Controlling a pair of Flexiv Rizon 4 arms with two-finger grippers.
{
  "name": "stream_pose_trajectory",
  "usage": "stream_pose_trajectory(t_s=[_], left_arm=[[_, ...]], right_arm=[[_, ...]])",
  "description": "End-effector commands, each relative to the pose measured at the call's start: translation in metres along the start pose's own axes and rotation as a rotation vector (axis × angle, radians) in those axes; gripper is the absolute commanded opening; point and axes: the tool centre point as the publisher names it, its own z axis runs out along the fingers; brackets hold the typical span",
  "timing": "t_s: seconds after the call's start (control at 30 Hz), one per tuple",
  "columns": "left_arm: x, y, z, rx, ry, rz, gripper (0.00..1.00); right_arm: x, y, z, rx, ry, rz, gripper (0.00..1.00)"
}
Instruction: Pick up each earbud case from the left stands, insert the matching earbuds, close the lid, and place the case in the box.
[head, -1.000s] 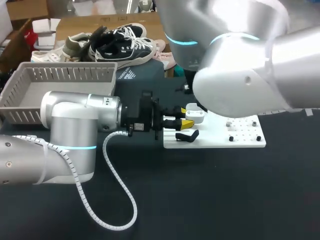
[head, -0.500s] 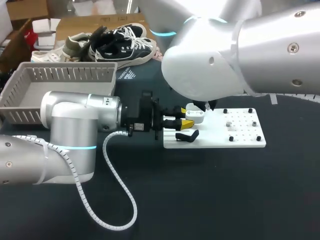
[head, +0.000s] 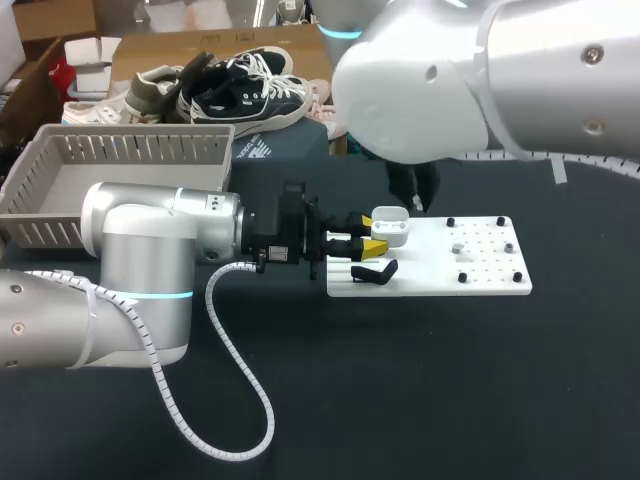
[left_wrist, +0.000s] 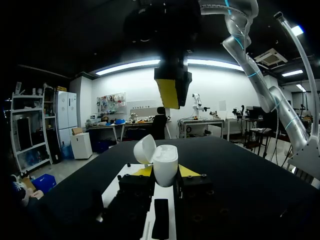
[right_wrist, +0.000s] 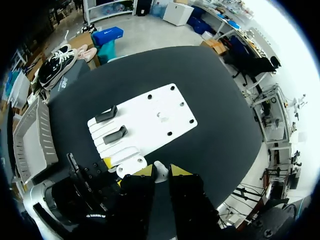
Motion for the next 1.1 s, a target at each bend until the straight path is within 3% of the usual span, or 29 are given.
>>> stream_pose_trajectory(t_s=[0.03,0.27,0.93,1.1], left_arm=[[0.000,-0.001,0.000,-0.003,-0.002,0.001,0.00],[0.000,-0.001,0.000,-0.003,-0.002,0.001,0.00],[0.000,-0.001,0.000,-0.003,-0.002,0.001,0.00],[0.000,-0.001,0.000,-0.003,-0.002,0.001,0.00]], right_arm=[[-0.001,-0.008,-0.002,-0.108,0.068,0.221,0.00],[0.011,-0.011,0.004,-0.144,0.118,0.255,0.00],[0.011,-0.008,0.004,-0.127,0.141,0.260,0.00],[0.000,0.001,0.002,-0.119,0.203,0.412,0.00]])
